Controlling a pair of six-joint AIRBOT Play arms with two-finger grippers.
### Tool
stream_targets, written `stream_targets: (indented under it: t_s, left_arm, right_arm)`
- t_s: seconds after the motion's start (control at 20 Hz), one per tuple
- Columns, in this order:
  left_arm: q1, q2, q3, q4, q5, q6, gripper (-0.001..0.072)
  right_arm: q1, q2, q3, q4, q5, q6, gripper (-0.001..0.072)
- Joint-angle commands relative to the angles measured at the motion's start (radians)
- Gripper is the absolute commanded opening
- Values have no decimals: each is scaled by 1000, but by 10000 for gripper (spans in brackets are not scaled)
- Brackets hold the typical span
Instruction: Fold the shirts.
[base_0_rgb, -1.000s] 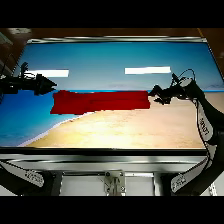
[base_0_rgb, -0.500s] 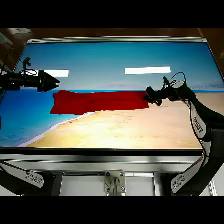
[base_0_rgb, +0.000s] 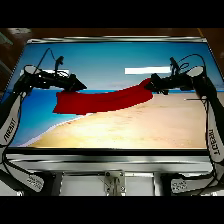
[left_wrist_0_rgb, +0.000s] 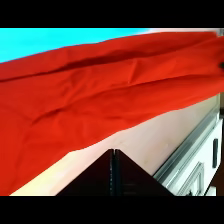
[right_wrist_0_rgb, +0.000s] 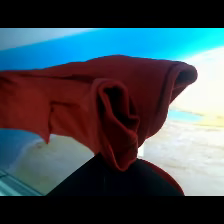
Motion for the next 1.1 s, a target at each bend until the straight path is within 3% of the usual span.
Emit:
stream_targets:
  t_s: [0.0, 0.4, 0.65, 0.8, 1.05]
  left_arm:
    - [-197, 0, -50, 0, 142, 6, 49]
    - [-515, -6, -128, -17, 355, -89, 49]
    - [-637, -91, -127, -248, 403, -84, 49]
    - [-576, -85, -128, -247, 377, -73, 48]
    - [-297, 136, -128, -242, 376, -24, 48]
  right_arm:
    - [1, 158, 1, -27, 128, 50, 69]
    - [0, 453, 1, -105, 235, 166, 69]
    - [2, 532, 1, -129, 237, 216, 69]
    - [25, 533, 1, -151, 233, 217, 69]
    - [267, 436, 1, -246, 72, 237, 69]
